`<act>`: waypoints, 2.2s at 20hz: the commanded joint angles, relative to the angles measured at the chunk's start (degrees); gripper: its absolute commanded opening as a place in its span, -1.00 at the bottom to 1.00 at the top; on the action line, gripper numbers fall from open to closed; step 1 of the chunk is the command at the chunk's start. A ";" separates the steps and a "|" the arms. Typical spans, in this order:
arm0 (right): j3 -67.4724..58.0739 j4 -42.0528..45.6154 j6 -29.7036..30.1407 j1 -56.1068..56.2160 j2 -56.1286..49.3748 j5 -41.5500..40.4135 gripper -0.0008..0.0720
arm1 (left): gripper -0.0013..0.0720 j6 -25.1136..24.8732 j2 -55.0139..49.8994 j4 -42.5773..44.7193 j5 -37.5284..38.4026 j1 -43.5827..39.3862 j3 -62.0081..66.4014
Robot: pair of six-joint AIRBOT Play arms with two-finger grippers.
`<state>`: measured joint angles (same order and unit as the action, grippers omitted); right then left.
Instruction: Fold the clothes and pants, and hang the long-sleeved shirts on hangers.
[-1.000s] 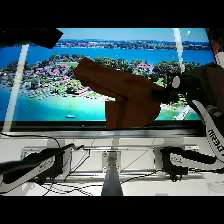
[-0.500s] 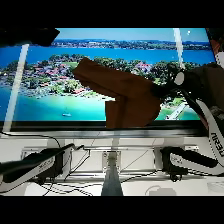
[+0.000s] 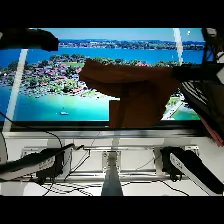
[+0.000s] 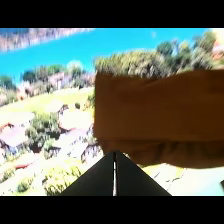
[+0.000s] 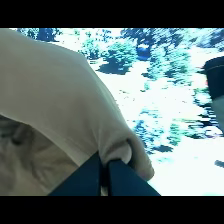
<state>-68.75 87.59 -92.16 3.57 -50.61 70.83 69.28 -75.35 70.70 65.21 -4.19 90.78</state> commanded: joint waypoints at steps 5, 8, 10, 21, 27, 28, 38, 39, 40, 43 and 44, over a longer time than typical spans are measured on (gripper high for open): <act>-0.92 1.14 1.90 0.00 4.37 6.32 -0.93 | 0.61 9.01 -20.98 -8.44 2.84 0.00 0.00; -0.94 1.09 1.88 0.00 2.95 4.68 -0.93 | 0.61 8.39 -29.40 -22.58 -0.52 -0.02 0.00; -0.92 1.09 1.88 0.00 2.16 3.74 -0.93 | 0.61 3.32 -33.86 -29.97 -4.28 -0.79 0.00; -0.94 0.68 1.84 0.02 1.20 2.69 -0.93 | 0.07 -8.66 -38.47 -33.48 -15.61 -6.19 0.00; -0.94 0.70 1.86 0.02 1.20 2.67 -0.93 | -0.90 -8.66 -37.48 -35.69 -17.07 -6.21 0.26; -0.94 0.70 1.86 0.02 1.20 2.67 -0.93 | -0.90 -8.66 -36.46 -35.63 -17.07 -5.90 0.55; -2.49 -7.65 6.82 0.04 3.21 -4.50 -0.93 | -0.90 -8.68 -6.25 -17.07 -14.51 -1.66 1.44; -4.13 -10.32 8.00 0.04 3.82 -6.56 -0.93 | -0.90 -8.70 -2.40 -14.56 -15.13 -1.66 1.44; -6.34 -11.93 8.02 0.04 4.33 -8.79 -0.93 | -0.90 -8.68 1.53 -12.00 -16.00 -1.53 1.44; -14.08 -12.31 7.98 0.02 5.73 -12.09 -0.93 | -0.90 -8.66 13.79 -2.25 -19.08 -0.94 1.44; -17.00 -12.35 7.98 0.02 6.27 -11.85 -0.93 | -0.90 -8.66 17.90 1.14 -19.19 -0.31 1.44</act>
<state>-79.61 77.56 -85.03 3.57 -45.60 62.13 60.55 -68.34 60.73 47.97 -5.34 92.20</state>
